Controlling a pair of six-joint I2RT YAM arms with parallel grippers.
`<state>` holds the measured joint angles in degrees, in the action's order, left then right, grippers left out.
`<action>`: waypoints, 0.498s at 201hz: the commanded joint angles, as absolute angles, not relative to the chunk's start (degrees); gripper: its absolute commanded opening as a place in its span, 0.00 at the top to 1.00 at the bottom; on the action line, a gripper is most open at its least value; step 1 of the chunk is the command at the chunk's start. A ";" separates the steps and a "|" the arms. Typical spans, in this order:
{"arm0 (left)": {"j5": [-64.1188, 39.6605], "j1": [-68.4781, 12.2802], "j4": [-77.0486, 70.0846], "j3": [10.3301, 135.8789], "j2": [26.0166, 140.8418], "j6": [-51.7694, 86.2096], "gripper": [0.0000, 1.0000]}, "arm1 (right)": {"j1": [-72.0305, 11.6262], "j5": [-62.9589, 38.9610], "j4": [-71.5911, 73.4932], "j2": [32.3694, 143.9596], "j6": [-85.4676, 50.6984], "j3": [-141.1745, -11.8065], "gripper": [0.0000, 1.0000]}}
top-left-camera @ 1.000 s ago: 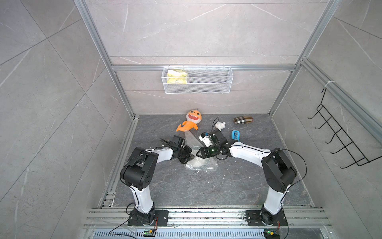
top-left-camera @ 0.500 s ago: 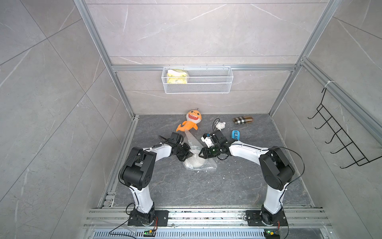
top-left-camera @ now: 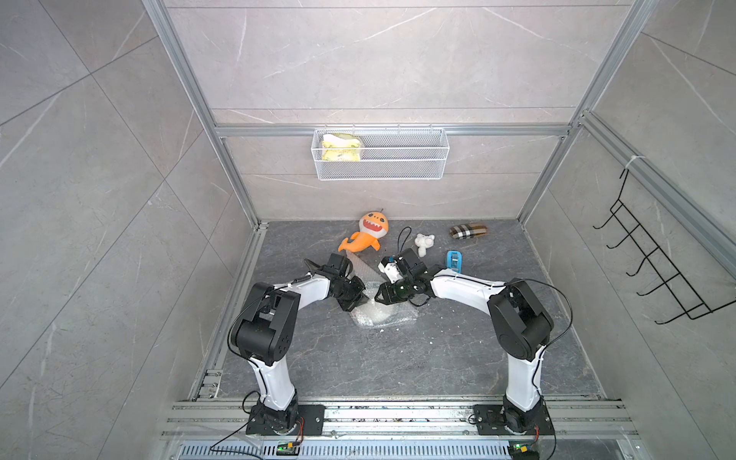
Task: Wrap dinner plates in bubble wrap
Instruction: Wrap the plate in the bubble wrap.
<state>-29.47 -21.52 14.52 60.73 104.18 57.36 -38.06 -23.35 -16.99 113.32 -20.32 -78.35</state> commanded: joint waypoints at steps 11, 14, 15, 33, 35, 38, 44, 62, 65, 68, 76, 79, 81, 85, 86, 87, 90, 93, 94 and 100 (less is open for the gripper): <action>-28.87 -21.15 17.43 63.11 100.80 54.85 1.00 | -38.92 -23.34 -18.35 115.74 -21.93 -80.90 0.59; -28.70 -21.03 17.69 63.06 100.70 54.72 1.00 | -38.98 -23.30 -18.30 115.86 -22.01 -81.01 0.59; -28.63 -21.02 17.77 63.04 100.67 54.70 1.00 | -39.00 -23.34 -18.29 115.89 -21.99 -81.02 0.59; -28.56 -20.50 18.13 62.10 100.22 54.49 1.00 | -39.26 -23.44 -18.32 116.66 -22.30 -81.48 0.59; -28.54 -20.44 18.07 61.93 100.18 54.56 1.00 | -39.28 -23.46 -18.36 116.75 -22.32 -81.59 0.59; -28.54 -20.35 17.96 61.62 100.07 54.60 1.00 | -39.29 -23.47 -18.41 116.92 -22.40 -81.69 0.59; -28.65 -20.24 17.77 61.02 99.77 54.70 1.00 | -39.27 -23.53 -18.55 117.13 -22.56 -81.93 0.59; -28.52 -19.74 17.18 59.51 99.00 55.10 1.00 | -39.76 -25.29 -17.08 117.08 -21.86 -81.70 0.59; -28.55 -19.63 17.01 59.26 99.00 55.18 1.00 | -39.96 -25.24 -16.98 117.00 -21.65 -81.66 0.59; -28.56 -19.56 16.94 59.12 98.97 55.19 1.00 | -40.17 -25.26 -16.89 116.98 -21.51 -81.65 0.59; -28.58 -19.35 16.64 58.81 98.84 55.30 1.00 | -40.66 -25.33 -16.98 117.06 -21.20 -82.01 0.59; -28.68 -19.27 16.56 58.76 98.86 55.22 1.00 | -40.88 -25.39 -17.12 117.15 -21.07 -82.15 0.58; -28.70 -19.21 16.53 58.72 98.81 55.22 1.00 | -41.00 -25.49 -17.16 117.22 -21.02 -82.24 0.58; -28.86 -19.15 16.51 58.72 98.87 55.24 1.00 | -41.12 -25.57 -17.22 117.39 -21.01 -82.46 0.58; -28.85 -19.16 16.52 58.76 98.87 55.26 1.00 | -41.17 -25.66 -17.27 117.41 -21.01 -82.49 0.58; -28.84 -19.16 16.48 58.78 98.92 55.27 1.00 | -41.24 -25.71 -17.29 117.46 -21.01 -82.55 0.58; -28.83 -19.04 16.50 58.72 98.96 55.28 1.00 | -41.41 -25.87 -17.28 117.57 -20.99 -82.65 0.58; -28.91 -18.97 16.52 58.71 98.95 55.22 1.00 | -41.45 -26.04 -17.15 117.66 -21.07 -82.70 0.57; -28.87 -18.98 16.52 58.71 98.96 55.21 1.00 | -41.47 -26.07 -17.10 117.72 -21.13 -82.70 0.57; -28.96 -18.83 16.51 58.77 98.95 55.12 1.00 | -41.55 -26.55 -16.66 117.85 -21.33 -82.62 0.57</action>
<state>-28.75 -19.55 15.92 59.07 101.03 56.27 -40.23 -24.56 -16.91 116.64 -21.39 -80.84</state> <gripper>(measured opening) 0.048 0.423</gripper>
